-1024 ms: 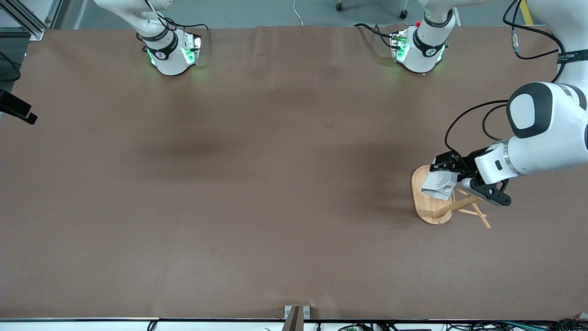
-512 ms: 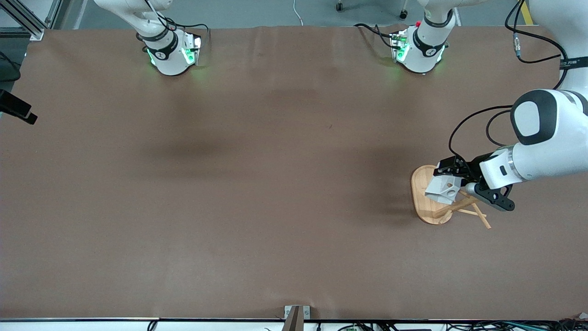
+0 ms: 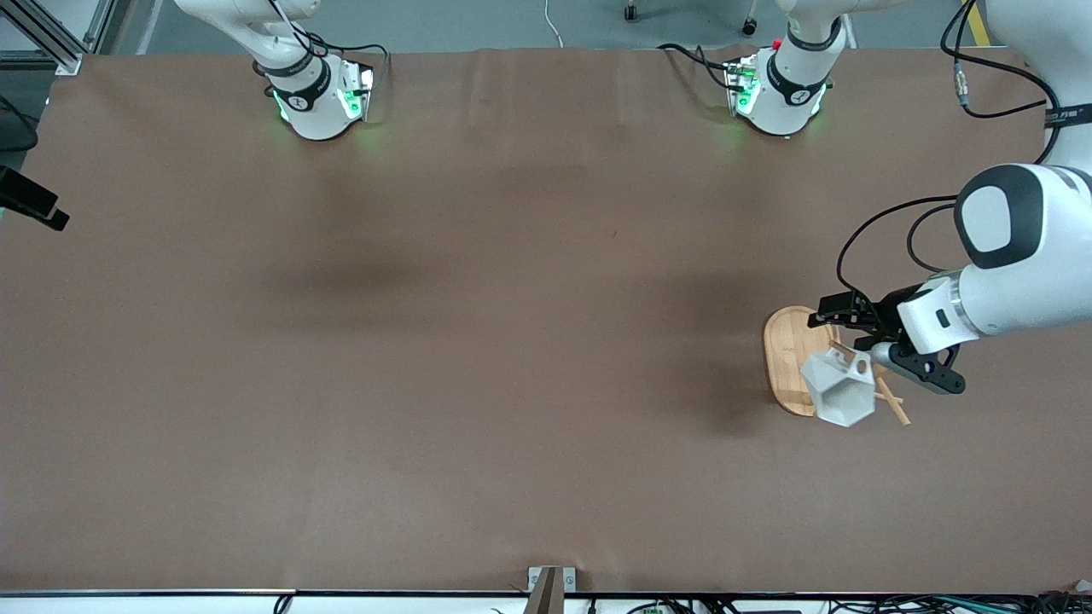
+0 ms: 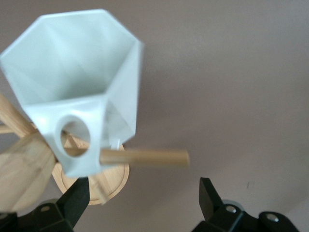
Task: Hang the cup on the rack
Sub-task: 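Open the left gripper to release the cup on the peg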
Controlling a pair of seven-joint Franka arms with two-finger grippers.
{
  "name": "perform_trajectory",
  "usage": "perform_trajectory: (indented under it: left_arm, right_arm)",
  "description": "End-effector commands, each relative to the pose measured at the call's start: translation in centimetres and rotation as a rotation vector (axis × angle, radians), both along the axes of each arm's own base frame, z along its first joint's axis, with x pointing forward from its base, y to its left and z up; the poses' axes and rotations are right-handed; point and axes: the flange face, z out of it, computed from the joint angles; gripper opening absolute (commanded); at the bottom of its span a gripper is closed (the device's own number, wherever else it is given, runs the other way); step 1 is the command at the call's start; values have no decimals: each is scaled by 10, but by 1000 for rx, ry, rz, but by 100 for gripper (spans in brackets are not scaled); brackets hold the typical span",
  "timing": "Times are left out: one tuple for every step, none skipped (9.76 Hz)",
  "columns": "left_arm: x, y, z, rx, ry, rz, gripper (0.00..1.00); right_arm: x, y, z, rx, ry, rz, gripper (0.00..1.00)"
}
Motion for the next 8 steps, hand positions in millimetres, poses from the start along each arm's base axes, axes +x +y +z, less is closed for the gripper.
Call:
perform_trajectory:
  left_arm:
    - [-7,3,31,23,46,41,100]
    - [-6,6,57,70,52,57,100]
    - [-10,6,87,111,55,78,100]
    - [-18,7,114,128,34,79,100]
    - [-25,11,136,134,-3,79,100]
    - [-38,11,165,174,-45,107,100]
    - [-49,14,182,234,-57,113,100]
    - [-64,14,200,269,-56,115,100]
  right_arm:
    - [0,-1,1,14,1,-15,100]
    - [0,-1,1,14,0,-15,100]
    - [0,-1,1,14,0,-15,100]
    - [0,-1,1,14,0,-13,100]
    - [0,-1,1,14,0,-14,100]
    - [0,-1,1,16,1,-14,100]
    - [0,-1,1,16,1,-14,100]
    - [0,-2,1,16,1,-16,100]
